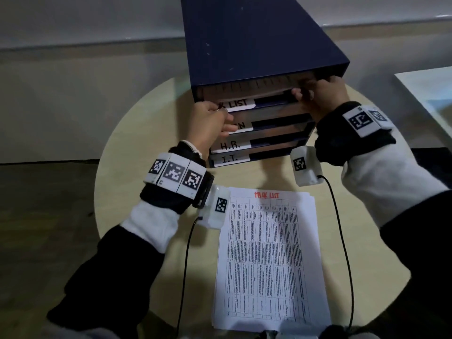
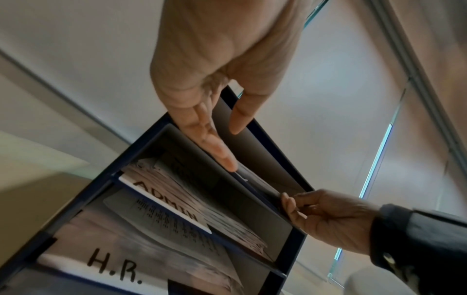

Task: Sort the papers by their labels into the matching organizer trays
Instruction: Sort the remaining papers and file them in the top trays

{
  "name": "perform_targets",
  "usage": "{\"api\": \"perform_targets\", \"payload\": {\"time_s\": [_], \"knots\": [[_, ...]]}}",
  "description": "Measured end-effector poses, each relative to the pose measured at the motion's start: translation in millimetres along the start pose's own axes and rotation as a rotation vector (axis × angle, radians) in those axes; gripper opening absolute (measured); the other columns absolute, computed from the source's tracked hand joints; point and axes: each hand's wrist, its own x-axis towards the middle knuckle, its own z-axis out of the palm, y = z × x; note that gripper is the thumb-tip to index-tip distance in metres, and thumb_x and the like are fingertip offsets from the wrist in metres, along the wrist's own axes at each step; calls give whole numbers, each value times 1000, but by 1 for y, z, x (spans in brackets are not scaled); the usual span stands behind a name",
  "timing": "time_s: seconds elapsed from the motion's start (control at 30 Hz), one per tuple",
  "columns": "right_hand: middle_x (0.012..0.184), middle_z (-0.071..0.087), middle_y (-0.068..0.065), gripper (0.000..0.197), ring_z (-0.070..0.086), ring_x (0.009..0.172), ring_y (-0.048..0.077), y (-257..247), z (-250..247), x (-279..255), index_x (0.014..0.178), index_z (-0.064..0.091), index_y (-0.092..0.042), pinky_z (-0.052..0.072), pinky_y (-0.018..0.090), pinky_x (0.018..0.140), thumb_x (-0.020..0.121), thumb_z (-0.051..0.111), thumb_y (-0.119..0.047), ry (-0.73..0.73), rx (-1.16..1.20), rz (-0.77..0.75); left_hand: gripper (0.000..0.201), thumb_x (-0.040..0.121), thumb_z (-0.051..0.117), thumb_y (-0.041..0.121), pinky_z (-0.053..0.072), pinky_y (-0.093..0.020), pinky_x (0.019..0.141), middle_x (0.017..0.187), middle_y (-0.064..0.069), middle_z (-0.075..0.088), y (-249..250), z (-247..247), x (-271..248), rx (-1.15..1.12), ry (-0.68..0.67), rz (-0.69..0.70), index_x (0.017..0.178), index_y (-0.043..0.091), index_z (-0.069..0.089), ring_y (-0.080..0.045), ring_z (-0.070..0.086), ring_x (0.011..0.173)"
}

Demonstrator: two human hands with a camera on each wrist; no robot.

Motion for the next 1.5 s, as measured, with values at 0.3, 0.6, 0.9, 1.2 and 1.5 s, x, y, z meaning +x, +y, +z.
{"api": "perform_targets", "payload": {"time_s": [0.3, 0.6, 0.9, 1.2, 1.5], "knots": [[58, 51, -1, 25, 53, 51, 13, 19, 0, -9, 59, 46, -21, 49, 31, 62, 81, 50, -10, 118, -495, -118, 19, 92, 41, 4, 45, -16, 46, 77, -3, 63, -2, -1, 11, 54, 23, 18, 107, 0, 52, -2, 60, 41], [108, 65, 13, 26, 59, 105, 31, 5, 8, -11, 104, 66, -9, 45, 32, 86, 86, 53, -23, 74, -830, -151, 18, 92, 41, 5, 43, -17, 50, 75, 0, 64, 0, 2, 14, 50, 10, 16, 107, 10, 50, -4, 59, 45], [97, 63, 17, 17, 49, 79, 15, 67, -11, -52, 95, 64, -3, 32, 15, 67, 82, 53, -3, 6, -751, -349, 28, 92, 40, -2, 43, -13, 48, 73, -3, 59, -55, 10, -6, 68, -21, 25, 78, 19, 53, -10, 56, 56], [92, 65, 9, 9, 58, 79, 19, 150, -34, -96, 95, 61, -4, 52, 27, 72, 87, 59, -6, -392, -990, -44, 42, 85, 42, 7, 40, -51, 103, 133, -29, 39, -132, 22, -13, 704, -256, -363, 122, -14, 43, -44, 42, 122], [138, 33, 1, 85, 31, 125, 25, 168, -40, -116, 138, 29, -23, 33, 41, 101, 70, 74, -46, -656, -1458, -115, 39, 92, 41, 7, 36, -35, 108, 134, -18, 39, -155, 21, -22, 779, -222, -181, 129, 6, 54, -33, 44, 124]]}}
